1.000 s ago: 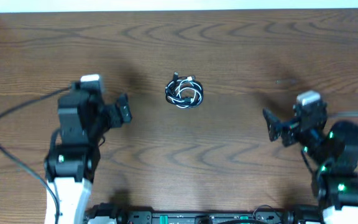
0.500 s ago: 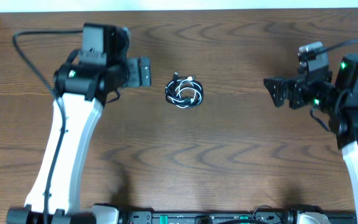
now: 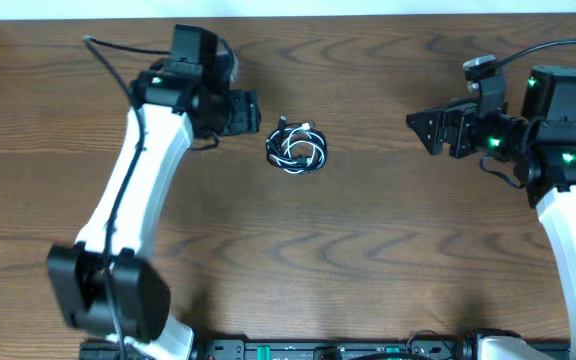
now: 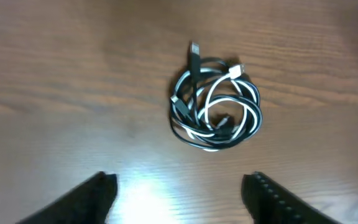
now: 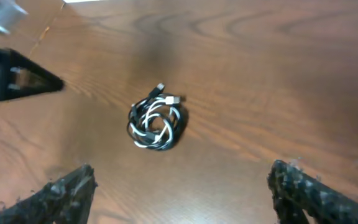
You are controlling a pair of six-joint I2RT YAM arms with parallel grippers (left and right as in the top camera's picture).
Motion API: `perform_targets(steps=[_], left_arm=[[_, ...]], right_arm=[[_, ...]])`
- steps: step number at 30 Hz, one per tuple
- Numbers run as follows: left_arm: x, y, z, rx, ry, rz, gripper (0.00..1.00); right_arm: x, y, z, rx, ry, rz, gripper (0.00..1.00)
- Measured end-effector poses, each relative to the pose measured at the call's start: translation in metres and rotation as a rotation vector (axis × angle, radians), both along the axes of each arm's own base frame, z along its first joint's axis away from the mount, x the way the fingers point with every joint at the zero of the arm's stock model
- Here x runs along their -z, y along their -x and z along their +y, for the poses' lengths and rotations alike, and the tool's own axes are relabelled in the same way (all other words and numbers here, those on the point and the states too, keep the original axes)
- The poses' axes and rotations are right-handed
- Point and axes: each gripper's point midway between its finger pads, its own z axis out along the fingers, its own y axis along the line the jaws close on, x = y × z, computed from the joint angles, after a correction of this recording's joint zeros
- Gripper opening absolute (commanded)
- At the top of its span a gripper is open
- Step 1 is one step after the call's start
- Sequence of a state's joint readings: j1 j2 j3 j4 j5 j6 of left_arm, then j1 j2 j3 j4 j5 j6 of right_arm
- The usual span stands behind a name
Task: Untangle cables
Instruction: 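Move both grippers forward toward the tangled black and white cables, then lower the left gripper onto the cable bundle and grasp a black cable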
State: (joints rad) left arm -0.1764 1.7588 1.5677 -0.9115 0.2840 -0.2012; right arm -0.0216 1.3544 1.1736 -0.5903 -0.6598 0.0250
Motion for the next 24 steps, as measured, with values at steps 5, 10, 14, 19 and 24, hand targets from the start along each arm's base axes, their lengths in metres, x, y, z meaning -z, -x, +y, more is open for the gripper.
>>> perform_targets(steps=[5,10,14,19,24], left_arm=[[0.055,0.0,-0.01,-0.057,0.019,0.17,0.48],[0.084,0.004,-0.025,-0.053,0.011,0.243,0.42],[0.087,0.004,-0.035,-0.078,0.013,0.248,0.39],[0.094,0.001,-0.04,-0.182,-0.004,0.258,0.36],[0.101,-0.003,-0.046,-0.277,-0.038,0.244,0.36]], right_arm=[[0.016,-0.002,0.012,0.007,-0.038,0.087,0.81],[0.025,-0.002,0.025,0.028,-0.032,0.138,0.79],[0.031,-0.001,0.036,0.055,0.003,0.158,0.75],[0.037,-0.004,0.043,0.083,0.044,0.159,0.65],[0.048,-0.009,0.04,0.108,0.069,0.178,0.64]])
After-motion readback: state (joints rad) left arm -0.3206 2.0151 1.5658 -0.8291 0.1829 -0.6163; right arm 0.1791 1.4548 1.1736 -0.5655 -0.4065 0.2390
